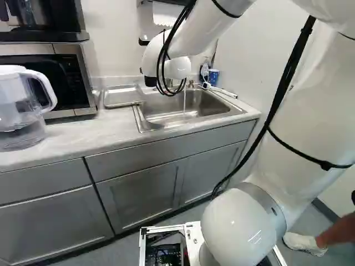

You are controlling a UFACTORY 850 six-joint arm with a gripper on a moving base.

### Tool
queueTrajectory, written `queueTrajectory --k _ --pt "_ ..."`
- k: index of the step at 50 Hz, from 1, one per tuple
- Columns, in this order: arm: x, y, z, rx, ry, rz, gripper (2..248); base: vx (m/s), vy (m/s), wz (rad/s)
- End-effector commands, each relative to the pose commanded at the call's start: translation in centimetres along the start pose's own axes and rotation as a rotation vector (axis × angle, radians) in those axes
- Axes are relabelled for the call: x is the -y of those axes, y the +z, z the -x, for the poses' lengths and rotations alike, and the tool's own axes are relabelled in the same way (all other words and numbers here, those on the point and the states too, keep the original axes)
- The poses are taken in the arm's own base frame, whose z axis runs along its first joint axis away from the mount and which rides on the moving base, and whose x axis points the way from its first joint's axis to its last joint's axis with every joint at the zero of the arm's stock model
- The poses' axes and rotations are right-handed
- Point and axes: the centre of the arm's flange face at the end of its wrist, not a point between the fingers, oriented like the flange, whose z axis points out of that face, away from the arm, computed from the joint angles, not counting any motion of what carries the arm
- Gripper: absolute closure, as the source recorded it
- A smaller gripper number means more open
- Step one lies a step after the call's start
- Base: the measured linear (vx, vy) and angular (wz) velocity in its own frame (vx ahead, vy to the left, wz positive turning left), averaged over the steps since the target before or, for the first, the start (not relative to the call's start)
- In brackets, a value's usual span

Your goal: Rinse the cup and place it in the tray

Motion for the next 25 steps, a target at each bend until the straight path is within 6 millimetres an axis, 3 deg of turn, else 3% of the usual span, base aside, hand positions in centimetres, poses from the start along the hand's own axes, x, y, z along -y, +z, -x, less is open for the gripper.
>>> queueTrajectory --k 25 --pt "3.4 2.4 -0.7 -0.004 -0.013 -0.06 127 0.0 0.0 0.0"
